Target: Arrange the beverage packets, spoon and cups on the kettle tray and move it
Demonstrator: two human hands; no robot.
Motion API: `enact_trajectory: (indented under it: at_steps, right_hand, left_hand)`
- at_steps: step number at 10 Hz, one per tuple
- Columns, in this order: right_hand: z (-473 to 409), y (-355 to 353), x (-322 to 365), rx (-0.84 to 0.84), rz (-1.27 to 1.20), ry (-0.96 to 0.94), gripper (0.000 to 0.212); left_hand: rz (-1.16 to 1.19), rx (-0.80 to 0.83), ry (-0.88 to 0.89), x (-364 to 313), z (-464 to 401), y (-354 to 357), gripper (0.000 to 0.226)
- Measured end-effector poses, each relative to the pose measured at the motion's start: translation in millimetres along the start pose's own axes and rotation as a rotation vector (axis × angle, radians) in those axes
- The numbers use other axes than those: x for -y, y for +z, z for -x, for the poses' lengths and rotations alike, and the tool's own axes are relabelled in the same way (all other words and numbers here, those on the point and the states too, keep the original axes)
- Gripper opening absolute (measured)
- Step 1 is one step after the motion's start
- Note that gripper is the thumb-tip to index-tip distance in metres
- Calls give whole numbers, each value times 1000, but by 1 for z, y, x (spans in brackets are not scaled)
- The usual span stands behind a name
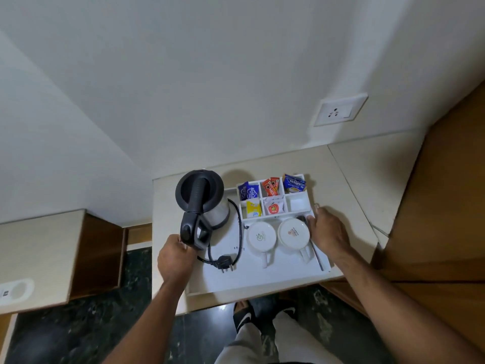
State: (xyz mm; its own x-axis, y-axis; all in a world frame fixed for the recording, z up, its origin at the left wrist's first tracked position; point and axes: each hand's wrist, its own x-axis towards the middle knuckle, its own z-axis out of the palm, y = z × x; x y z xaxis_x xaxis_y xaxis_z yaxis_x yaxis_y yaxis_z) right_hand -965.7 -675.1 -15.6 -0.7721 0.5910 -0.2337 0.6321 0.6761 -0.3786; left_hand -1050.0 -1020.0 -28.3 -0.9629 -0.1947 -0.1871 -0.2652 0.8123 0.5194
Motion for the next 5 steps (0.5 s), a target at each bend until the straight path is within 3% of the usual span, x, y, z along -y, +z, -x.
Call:
enact_trajectory:
  at_steps: [2, 3, 4, 5]
  right_hand:
    - [-22, 7, 3, -26, 2, -15, 27]
    - [-24, 5, 3, -5, -18, -21, 28]
    - [-25, -7, 6, -57, 147, -42, 39]
    - [-36, -27, 17, -280, 181, -146, 41]
  left_hand:
    - [-4, 13, -13, -4, -16, 12, 17]
    - [-57, 67, 7, -10, -17, 6, 23]
    - [-208, 75, 116, -8, -26, -12, 26]
    - [-177, -82, 251, -14, -40, -41, 58]
